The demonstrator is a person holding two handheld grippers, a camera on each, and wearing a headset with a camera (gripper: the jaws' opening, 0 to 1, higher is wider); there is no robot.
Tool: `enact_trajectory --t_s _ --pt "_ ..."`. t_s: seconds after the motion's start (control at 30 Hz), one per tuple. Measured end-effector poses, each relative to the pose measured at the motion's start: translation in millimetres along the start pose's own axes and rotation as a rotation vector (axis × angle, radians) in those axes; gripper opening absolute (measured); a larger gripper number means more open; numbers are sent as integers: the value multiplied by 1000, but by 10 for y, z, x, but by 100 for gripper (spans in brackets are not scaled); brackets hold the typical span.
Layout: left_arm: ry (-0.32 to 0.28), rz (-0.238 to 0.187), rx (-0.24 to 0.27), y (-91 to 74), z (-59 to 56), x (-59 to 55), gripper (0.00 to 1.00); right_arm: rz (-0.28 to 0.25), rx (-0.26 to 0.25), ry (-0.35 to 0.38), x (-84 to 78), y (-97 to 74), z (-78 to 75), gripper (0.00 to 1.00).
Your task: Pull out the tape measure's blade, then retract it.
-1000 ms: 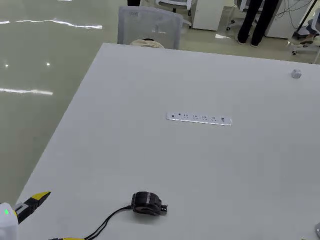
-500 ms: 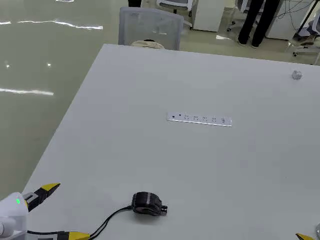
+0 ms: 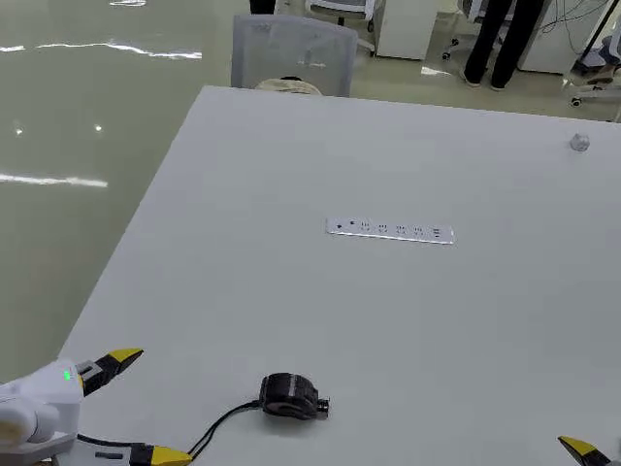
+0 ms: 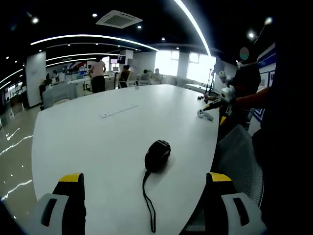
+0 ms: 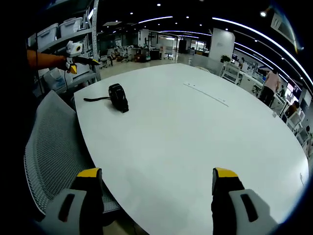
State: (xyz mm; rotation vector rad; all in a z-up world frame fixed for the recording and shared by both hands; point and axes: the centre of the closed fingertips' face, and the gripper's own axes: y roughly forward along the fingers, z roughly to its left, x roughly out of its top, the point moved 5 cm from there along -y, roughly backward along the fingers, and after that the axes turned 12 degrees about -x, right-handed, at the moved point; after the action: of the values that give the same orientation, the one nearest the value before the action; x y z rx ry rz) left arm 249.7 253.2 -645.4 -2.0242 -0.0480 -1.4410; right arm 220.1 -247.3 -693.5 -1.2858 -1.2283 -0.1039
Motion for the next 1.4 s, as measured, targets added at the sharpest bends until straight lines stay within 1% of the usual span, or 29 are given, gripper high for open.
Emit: enact_trajectory --t_s 0.03,0.07,0.1,0.27,0.4,0.47,0.53,0.6,0.63,0.7,0.77,0.83,0.9,0.97,1.1,1.27,1.4 --pt "6 9 -4 11 7 5 100 -1 4 -4 11 18 8 95" --pt "29 31 -3 25 25 8 100 -1 8 -6 32 42 22 95" --pt "37 39 -6 39 32 15 100 -3 11 -9 50 60 30 95" --pt "51 46 -39 89 94 99 100 -20 23 -24 173 146 45 94" --pt "70 56 -61 136 119 164 100 -28 28 -34 237 201 55 94" --pt "102 51 -72 171 149 209 100 -31 25 -37 264 247 69 94" --pt "108 62 -83 209 171 245 100 -34 32 -35 297 299 109 94" --pt "126 78 -96 252 191 278 100 -34 44 -51 323 345 149 93" --pt "134 85 -105 268 189 292 100 -33 48 -57 334 360 159 93" --pt "136 100 -138 312 178 323 100 -34 55 -62 371 391 174 93" --pt "151 112 -153 350 188 356 100 -38 62 -64 407 419 177 93" --pt "166 126 -161 382 206 381 100 -40 65 -69 439 443 183 93" --pt "174 130 -170 405 214 410 100 -52 81 -66 473 462 203 93" --pt "186 136 -181 438 219 446 100 -52 90 -71 508 500 217 93" --pt "215 154 -202 516 234 506 100 -63 107 -87 618 567 248 93" --pt "255 175 -232 606 202 575 100 -76 130 -108 749 644 310 93" --pt "282 201 -254 682 179 571 100 -81 153 -130 860 731 402 92"
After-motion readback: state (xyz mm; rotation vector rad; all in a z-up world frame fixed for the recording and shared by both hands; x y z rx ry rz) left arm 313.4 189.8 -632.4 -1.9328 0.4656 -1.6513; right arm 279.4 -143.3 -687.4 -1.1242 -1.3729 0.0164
